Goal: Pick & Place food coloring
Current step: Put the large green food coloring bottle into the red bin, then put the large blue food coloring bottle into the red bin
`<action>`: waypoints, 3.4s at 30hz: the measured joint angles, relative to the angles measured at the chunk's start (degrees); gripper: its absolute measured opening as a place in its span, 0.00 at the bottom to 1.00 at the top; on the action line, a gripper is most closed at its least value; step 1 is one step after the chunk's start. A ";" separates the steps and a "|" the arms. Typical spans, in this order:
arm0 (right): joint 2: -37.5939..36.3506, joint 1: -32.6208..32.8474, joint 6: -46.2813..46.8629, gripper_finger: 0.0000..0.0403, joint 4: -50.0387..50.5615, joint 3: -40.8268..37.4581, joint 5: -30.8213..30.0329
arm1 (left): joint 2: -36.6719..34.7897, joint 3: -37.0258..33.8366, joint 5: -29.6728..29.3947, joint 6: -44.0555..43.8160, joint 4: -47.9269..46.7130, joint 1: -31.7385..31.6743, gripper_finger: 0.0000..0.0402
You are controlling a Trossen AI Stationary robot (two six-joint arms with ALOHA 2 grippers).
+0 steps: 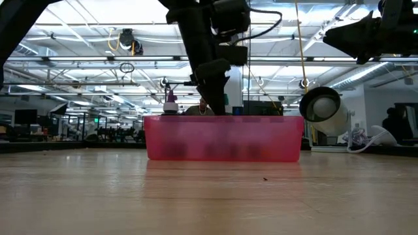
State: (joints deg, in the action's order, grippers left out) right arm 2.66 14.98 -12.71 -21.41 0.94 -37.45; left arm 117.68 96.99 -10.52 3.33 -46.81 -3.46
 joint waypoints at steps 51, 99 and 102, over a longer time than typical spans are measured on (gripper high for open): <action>0.11 0.01 -0.02 0.33 0.66 0.01 0.00 | 20.95 34.42 6.32 11.63 -7.02 -20.54 0.64; 0.11 -0.01 -0.01 0.33 0.70 -0.01 -0.01 | 5.44 27.85 7.34 13.49 -16.87 -16.83 0.35; 0.11 -0.01 -0.02 0.33 0.66 0.01 0.00 | 0.30 27.83 7.02 11.40 -23.21 -14.63 0.35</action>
State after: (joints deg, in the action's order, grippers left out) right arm 2.76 14.96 -12.73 -20.75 0.95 -37.45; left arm 117.98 124.82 -3.51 14.73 -70.02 -18.10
